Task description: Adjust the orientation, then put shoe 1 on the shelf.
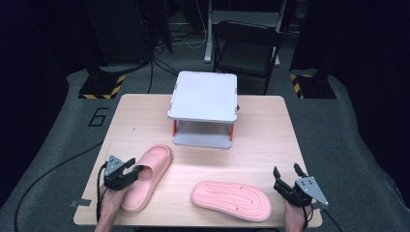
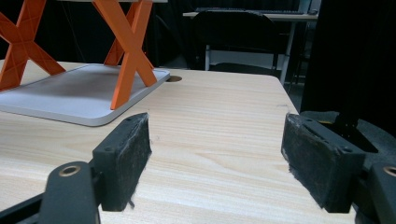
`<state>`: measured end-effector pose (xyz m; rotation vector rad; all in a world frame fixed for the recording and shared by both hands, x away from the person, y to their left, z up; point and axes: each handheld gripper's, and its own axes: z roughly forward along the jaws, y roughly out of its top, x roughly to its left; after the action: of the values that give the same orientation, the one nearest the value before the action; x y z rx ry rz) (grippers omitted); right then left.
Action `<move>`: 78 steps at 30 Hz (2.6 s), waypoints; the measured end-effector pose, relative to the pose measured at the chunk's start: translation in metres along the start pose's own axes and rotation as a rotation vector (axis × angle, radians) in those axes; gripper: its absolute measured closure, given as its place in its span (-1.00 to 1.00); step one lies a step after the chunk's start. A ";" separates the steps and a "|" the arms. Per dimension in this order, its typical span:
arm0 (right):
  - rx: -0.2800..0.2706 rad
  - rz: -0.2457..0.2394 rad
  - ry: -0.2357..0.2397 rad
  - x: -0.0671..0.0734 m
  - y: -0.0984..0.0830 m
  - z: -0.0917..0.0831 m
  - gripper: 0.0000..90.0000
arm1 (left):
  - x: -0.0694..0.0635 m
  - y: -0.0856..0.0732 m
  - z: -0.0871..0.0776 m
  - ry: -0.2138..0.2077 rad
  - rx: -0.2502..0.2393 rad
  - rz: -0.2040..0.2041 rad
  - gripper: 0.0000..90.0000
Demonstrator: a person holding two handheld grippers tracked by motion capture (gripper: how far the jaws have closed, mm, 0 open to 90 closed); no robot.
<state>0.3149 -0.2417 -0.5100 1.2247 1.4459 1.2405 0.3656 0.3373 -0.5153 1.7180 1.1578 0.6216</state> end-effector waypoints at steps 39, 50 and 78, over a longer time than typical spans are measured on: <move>0.003 -0.005 0.045 0.001 0.002 0.002 -0.47 | -0.045 0.052 0.058 -0.083 0.001 0.051 0.75; -0.002 0.004 0.042 -0.001 0.003 -0.001 -0.47 | -0.072 0.093 0.131 0.013 0.018 0.024 0.72; -0.008 0.020 0.039 -0.003 0.003 -0.003 -0.47 | -0.071 0.098 0.159 0.030 -0.018 -0.042 0.06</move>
<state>0.3133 -0.2448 -0.5069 1.2185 1.4588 1.2884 0.5038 0.1955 -0.4893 1.6699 1.2032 0.6322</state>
